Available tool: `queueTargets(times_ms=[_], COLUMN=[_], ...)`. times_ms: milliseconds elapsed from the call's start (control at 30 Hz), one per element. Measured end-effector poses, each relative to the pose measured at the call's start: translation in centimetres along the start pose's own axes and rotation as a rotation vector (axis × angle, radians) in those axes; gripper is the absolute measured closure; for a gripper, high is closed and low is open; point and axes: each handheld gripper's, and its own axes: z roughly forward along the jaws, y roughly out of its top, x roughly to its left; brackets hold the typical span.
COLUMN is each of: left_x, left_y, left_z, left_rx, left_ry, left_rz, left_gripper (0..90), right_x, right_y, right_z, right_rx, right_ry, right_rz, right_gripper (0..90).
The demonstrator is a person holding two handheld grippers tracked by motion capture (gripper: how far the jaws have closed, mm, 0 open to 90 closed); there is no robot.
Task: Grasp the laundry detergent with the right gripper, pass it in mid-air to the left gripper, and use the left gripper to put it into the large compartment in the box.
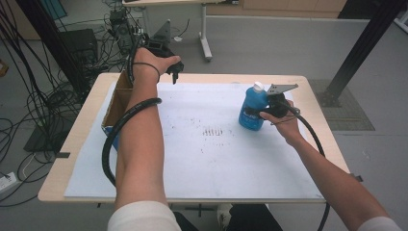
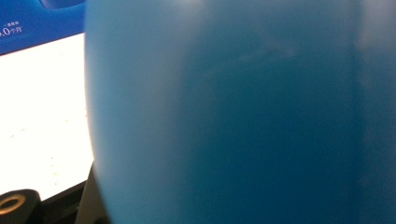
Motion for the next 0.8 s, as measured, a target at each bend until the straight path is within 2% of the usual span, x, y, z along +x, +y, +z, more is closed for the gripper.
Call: queueTargets(times_ms=[800], left_x=[0.09], left_y=[-0.29], left_z=[-0.52], left_rx=[-0.006], left_ry=[0.008], left_rz=[0.004], left_gripper=[6.9], right_x=[0.04], right_y=[0.08], right_z=[-0.02], right_rx=[0.008], right_ry=[-0.004], right_rz=[-0.001], right_gripper=[42.1])
